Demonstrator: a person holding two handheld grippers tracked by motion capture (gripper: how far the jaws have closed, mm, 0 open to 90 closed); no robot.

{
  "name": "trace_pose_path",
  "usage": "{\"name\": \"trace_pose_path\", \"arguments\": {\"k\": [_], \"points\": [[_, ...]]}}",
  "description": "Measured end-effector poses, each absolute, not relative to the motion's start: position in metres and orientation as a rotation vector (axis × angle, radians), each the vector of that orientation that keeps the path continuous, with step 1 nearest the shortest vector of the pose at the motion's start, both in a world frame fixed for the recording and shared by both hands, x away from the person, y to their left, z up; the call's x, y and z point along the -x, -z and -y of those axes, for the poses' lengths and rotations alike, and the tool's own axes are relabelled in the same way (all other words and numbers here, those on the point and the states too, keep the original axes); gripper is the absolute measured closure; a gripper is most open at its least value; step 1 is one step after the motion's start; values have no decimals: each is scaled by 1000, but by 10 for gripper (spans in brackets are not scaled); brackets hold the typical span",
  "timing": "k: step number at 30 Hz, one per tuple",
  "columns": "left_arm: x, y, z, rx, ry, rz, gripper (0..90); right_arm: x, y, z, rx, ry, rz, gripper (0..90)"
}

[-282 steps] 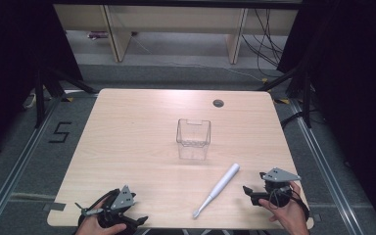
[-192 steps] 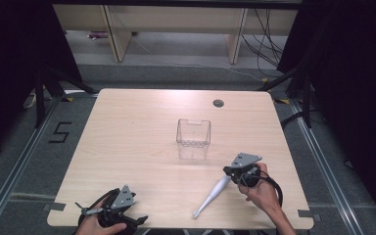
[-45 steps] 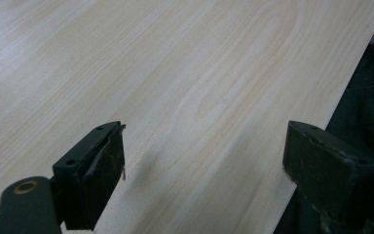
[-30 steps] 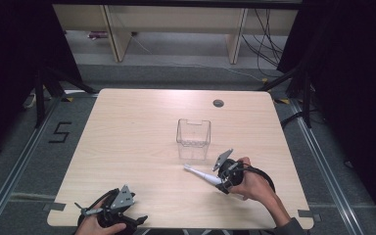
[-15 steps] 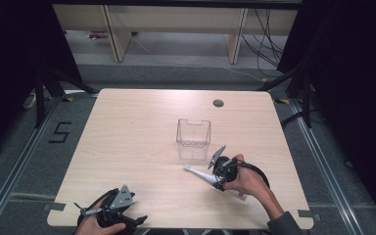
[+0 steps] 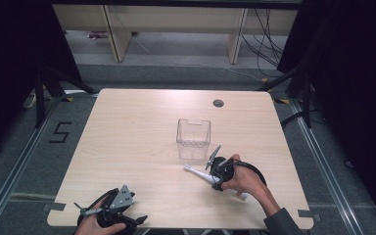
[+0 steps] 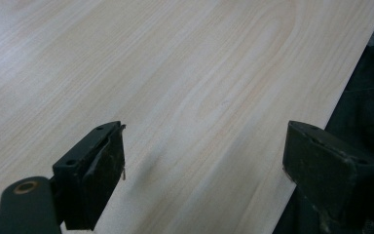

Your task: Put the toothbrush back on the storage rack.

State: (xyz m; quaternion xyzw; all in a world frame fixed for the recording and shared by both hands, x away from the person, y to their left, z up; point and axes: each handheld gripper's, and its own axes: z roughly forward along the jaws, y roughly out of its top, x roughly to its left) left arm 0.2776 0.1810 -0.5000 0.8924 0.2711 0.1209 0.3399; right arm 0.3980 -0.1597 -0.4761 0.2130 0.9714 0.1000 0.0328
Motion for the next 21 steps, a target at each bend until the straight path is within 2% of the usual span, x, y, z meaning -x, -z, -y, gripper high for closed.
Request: {"name": "trace_pose_path", "arguments": {"k": [9, 21], "points": [[-277, 500, -181, -2322, -313, -705, 148, -403, 476, 156, -637, -277, -3015, 629], [-278, 499, -181, -2329, -304, -702, 148, -407, 476, 145, -633, -138, -3036, 661]]}}
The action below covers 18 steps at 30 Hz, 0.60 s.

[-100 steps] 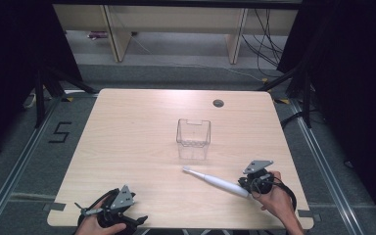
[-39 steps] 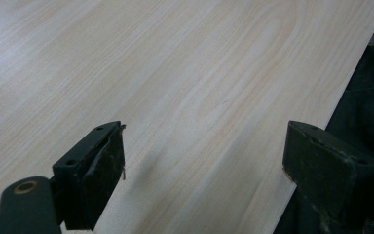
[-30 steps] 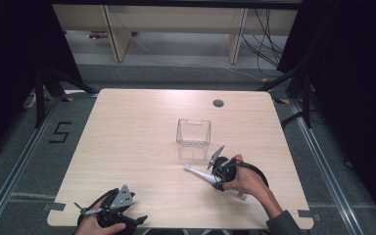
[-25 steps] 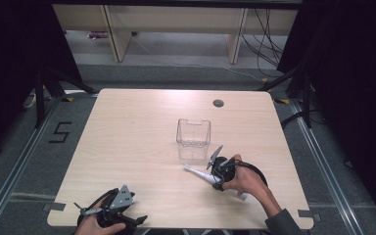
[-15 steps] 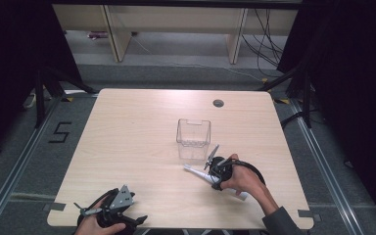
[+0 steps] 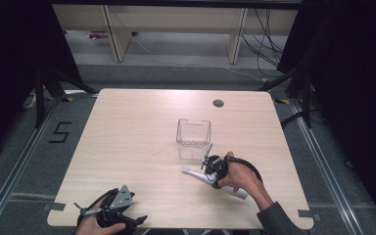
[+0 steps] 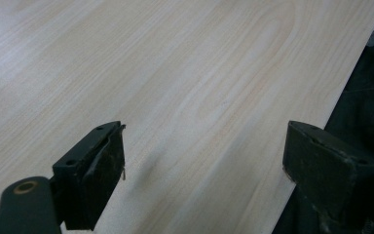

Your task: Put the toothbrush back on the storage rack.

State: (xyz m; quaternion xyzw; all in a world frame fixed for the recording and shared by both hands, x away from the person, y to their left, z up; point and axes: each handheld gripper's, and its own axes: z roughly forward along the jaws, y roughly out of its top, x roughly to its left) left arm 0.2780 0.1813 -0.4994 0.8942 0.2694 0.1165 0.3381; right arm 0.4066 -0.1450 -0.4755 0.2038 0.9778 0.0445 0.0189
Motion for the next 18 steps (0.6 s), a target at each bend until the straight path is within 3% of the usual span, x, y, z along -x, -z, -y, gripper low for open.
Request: {"name": "trace_pose_path", "arguments": {"k": [18], "points": [[-277, 499, -181, -2317, -314, -703, 148, -402, 474, 136, -491, -19, -3027, 666]]}}
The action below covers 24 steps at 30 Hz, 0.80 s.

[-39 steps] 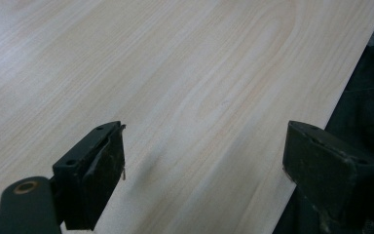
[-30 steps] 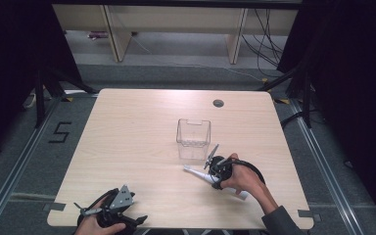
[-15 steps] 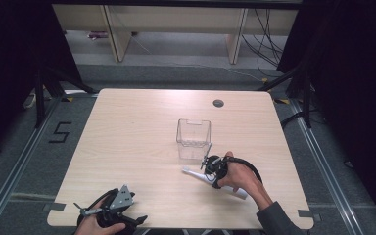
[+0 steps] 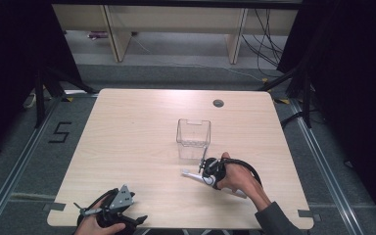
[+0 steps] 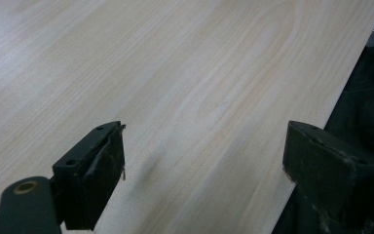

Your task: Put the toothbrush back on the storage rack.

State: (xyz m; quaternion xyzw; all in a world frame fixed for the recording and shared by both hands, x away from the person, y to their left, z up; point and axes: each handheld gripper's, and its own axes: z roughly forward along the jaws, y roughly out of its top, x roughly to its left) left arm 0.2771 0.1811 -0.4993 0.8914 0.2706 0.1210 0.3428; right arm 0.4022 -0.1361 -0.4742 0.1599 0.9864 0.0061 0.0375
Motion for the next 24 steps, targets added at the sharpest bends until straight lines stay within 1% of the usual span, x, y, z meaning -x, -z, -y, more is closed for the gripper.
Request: {"name": "trace_pose_path", "arguments": {"k": [13, 20, 24], "points": [[-277, 499, -181, -2314, -315, -704, 148, -402, 466, 142, -487, -74, -2999, 667], [-277, 499, -181, -2314, -315, -702, 148, -402, 457, 153, -482, -180, -2963, 668], [-277, 499, -181, -2315, -316, -706, 148, -399, 447, 158, -560, -257, -2935, 667]]}}
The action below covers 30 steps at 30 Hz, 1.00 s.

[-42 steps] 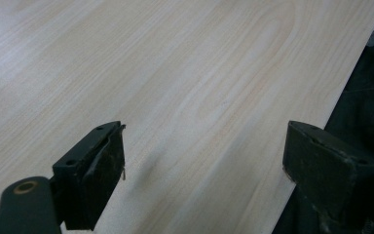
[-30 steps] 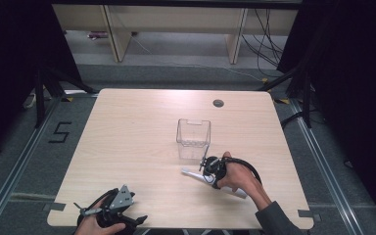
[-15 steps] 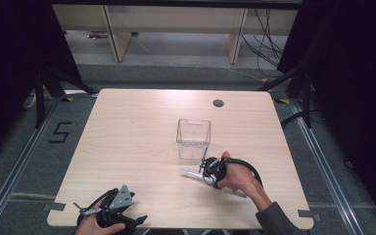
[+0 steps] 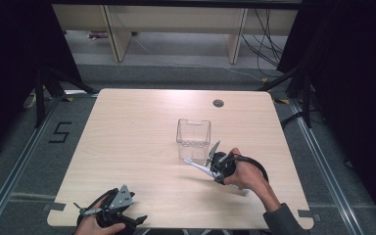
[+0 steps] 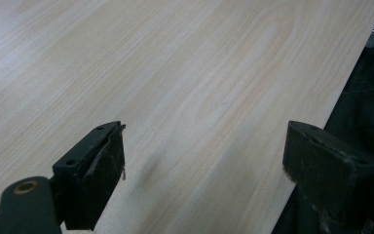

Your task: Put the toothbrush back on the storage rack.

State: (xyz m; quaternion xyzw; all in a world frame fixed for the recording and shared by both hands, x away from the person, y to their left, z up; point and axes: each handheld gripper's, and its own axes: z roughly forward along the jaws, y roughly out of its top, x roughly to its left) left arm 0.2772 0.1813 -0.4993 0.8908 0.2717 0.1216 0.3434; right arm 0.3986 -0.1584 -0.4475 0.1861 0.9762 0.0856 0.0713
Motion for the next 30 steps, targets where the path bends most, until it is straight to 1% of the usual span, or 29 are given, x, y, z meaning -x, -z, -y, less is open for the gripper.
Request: {"name": "trace_pose_path", "arguments": {"k": [5, 6, 13, 22, 23, 27, 28, 30], "points": [[-277, 499, -181, -2314, -314, -705, 148, -395, 432, 167, -626, -372, -2912, 667], [-277, 499, -181, -2314, -316, -706, 148, -397, 430, 170, -578, -420, -2871, 667], [-277, 499, -181, -2315, -317, -706, 148, -397, 412, 183, -650, -689, -2766, 667], [-277, 500, -181, -2304, -307, -728, 148, -399, 407, 193, -712, -871, -2679, 667], [-277, 499, -181, -2312, -316, -703, 148, -399, 406, 194, -735, -888, -2676, 667], [-277, 499, -181, -2306, -312, -723, 148, -402, 405, 197, -741, -963, -2636, 667], [-278, 498, -182, -2316, -313, -703, 148, -403, 404, 199, -733, -985, -2621, 667], [-277, 499, -181, -2303, -311, -728, 148, -403, 401, 202, -751, -1006, -2612, 667]]}}
